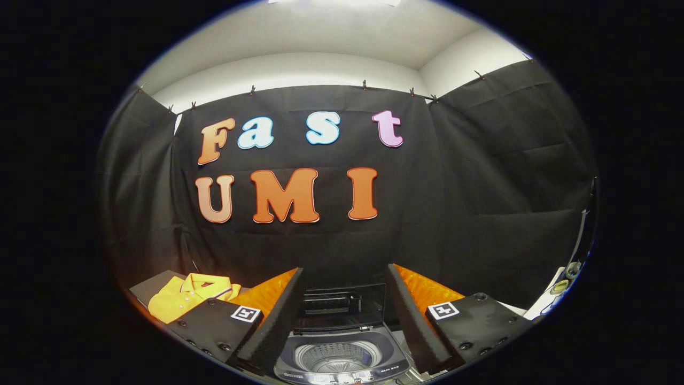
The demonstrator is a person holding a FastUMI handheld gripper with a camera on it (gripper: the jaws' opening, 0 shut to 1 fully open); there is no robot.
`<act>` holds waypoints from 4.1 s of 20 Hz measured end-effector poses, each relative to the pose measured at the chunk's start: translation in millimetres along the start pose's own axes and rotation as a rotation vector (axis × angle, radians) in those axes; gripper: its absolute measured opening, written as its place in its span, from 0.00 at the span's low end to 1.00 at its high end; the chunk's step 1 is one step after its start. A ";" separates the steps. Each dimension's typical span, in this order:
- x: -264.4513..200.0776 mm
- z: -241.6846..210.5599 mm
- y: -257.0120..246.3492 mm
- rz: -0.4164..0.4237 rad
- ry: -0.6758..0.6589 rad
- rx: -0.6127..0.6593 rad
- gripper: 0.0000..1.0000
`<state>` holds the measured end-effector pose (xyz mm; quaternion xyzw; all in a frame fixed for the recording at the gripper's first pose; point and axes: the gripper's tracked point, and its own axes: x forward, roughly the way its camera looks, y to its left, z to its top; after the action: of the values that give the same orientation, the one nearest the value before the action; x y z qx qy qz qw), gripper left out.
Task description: Put the clothes into the washing machine and then close the washing machine lid.
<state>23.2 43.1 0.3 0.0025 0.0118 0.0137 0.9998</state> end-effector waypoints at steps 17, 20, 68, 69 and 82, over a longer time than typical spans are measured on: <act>37.2 -10.0 265.2 0.392 0.064 0.015 0.98; 36.0 -35.3 313.5 0.440 0.115 -0.008 0.98; 0.9 -160.8 406.0 0.648 0.369 0.171 0.08; -2.6 -151.6 403.8 0.656 0.344 0.190 0.08; -1.6 -47.8 346.8 0.641 0.108 0.268 0.08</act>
<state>11.0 389.9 -45.5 0.1366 0.0651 0.3253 0.9334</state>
